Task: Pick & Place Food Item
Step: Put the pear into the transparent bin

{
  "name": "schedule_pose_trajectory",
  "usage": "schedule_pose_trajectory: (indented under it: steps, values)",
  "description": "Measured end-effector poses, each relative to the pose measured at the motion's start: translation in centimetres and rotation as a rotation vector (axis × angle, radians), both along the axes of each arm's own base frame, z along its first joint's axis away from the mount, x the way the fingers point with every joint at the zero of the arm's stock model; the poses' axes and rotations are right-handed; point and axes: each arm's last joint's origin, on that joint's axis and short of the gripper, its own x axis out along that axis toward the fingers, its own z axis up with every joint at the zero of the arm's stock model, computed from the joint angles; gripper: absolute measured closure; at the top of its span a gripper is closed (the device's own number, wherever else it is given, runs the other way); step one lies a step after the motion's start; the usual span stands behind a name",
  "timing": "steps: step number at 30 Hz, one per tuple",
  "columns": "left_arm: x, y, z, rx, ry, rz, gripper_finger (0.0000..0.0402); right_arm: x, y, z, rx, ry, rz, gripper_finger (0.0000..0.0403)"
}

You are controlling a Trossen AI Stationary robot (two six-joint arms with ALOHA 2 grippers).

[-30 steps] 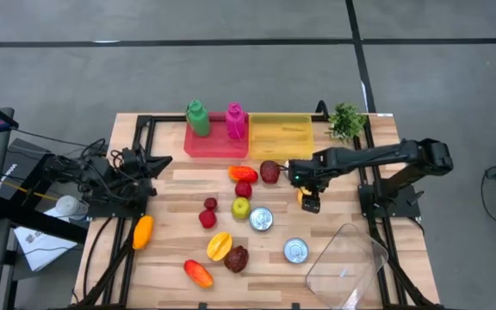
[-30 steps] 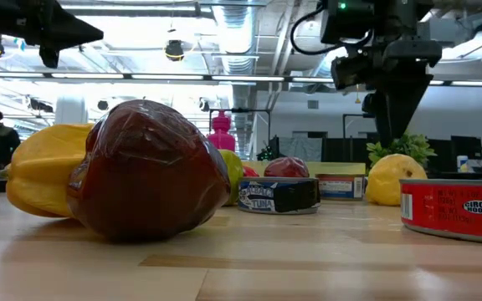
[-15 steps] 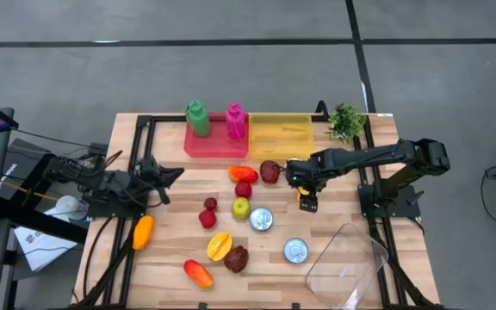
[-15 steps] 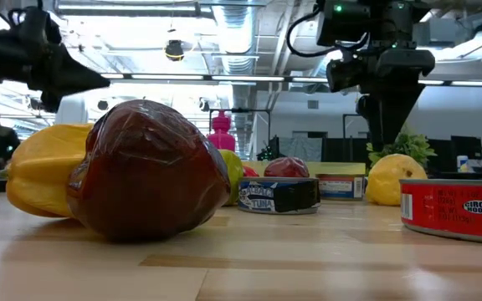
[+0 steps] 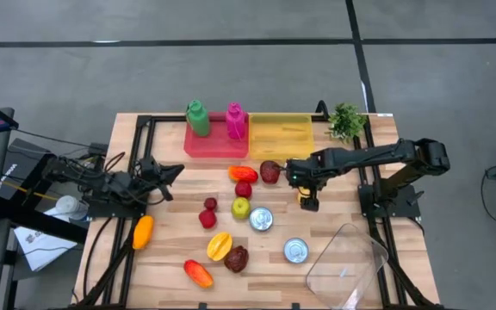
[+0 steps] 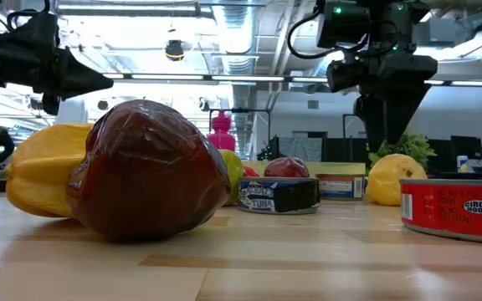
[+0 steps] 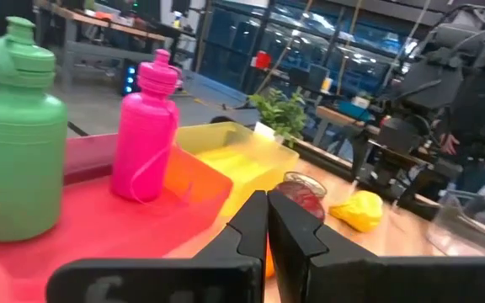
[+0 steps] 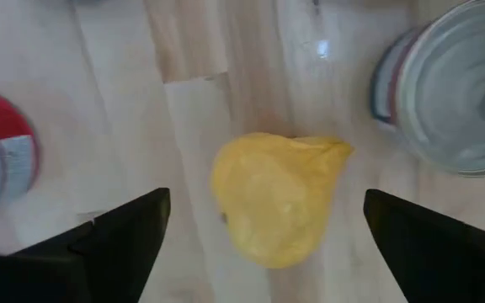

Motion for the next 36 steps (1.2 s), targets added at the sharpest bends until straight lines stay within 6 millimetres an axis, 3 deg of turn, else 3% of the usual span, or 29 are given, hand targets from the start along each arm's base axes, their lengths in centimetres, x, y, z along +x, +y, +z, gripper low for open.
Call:
schedule_pose_trajectory:
  steps: [19, 26, 36]
  values:
    - [0.4, -0.1, -0.3, 0.010, 0.039, -0.001, 0.0401, -1.4, -0.2, -4.4, -0.011, -0.010, 0.002, 0.0018]
    - [0.4, -0.1, -0.3, 0.010, 0.037, -0.001, 0.0401, -1.2, -0.2, -4.6, -0.014, -0.041, 0.006, 0.0034]
    - [0.4, -0.1, -0.3, 0.009, 0.036, -0.001, 0.0401, -1.3, -0.2, -4.6, -0.004, -0.035, -0.017, 0.0094]
